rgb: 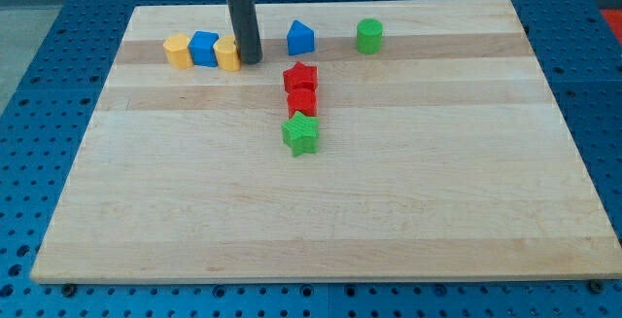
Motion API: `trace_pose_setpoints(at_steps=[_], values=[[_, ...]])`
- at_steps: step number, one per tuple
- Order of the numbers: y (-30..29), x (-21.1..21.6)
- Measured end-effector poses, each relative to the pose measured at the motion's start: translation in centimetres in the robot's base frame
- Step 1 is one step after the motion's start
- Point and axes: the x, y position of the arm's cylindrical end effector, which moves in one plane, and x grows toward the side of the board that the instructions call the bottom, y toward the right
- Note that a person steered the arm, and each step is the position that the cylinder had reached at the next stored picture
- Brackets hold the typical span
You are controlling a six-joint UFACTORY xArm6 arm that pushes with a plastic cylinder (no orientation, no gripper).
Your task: Push the blue triangle towards yellow heart
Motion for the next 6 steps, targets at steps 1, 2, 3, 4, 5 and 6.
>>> trace_pose_setpoints(at_steps=[1, 2, 3, 4, 5, 6], values=[[0.5, -3.9], [2.0, -6.2], [7.2, -6.2], [9.2, -6.1], [11.9, -5.4], [12.9, -5.3]])
